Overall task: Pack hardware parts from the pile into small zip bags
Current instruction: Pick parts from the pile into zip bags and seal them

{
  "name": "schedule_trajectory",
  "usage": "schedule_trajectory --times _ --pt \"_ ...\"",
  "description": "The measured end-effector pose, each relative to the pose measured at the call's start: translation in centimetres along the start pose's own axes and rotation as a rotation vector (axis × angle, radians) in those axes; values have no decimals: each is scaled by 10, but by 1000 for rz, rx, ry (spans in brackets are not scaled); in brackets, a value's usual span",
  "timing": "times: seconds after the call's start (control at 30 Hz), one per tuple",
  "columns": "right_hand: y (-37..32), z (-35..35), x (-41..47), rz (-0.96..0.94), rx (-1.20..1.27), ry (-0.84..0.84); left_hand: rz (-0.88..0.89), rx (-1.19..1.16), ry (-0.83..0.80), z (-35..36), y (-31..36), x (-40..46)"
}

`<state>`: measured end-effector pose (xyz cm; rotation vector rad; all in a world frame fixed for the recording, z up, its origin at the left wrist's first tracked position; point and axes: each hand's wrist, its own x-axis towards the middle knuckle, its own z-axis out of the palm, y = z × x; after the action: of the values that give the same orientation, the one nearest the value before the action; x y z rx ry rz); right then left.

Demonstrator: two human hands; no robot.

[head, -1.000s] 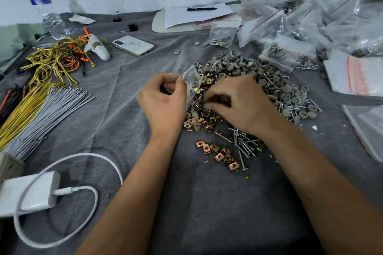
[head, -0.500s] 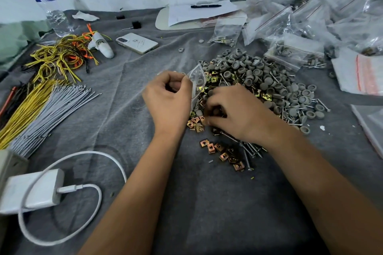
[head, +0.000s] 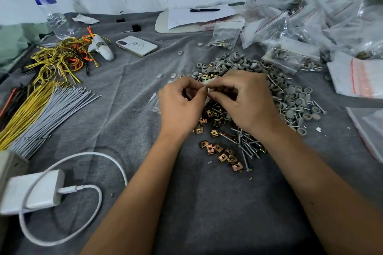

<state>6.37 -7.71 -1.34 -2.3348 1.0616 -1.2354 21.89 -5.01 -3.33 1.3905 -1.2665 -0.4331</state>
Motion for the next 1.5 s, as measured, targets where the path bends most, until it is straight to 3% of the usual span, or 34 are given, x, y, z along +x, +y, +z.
schedule_trajectory --times 0.17,0.33,0.53,0.7,0.87,1.03,1.1,1.23,1.5 --pt "5 1 -2 1 -83 -9 -12 22 12 -1 -1 1" --pt "-1 0 0 -121 15 56 7 17 -16 -1 1 -1" --pt "-2 1 -4 -40 48 -125 -71 -36 26 -2 -3 2" --pt "1 5 -4 -5 -13 -193 -31 -8 111 -3 1 0" --pt "1 10 -4 -20 -55 -147 58 21 124 -3 4 -2" --pt "-1 7 -3 -87 -1 46 -2 -12 246 -6 4 1" --pt "0 4 -2 -120 -55 -56 -19 -28 313 -9 5 2" --pt "0 6 -4 -50 -306 -493 -50 -46 417 -12 7 4" --pt "-3 12 -6 -60 -280 -457 -61 -57 404 -13 6 5"
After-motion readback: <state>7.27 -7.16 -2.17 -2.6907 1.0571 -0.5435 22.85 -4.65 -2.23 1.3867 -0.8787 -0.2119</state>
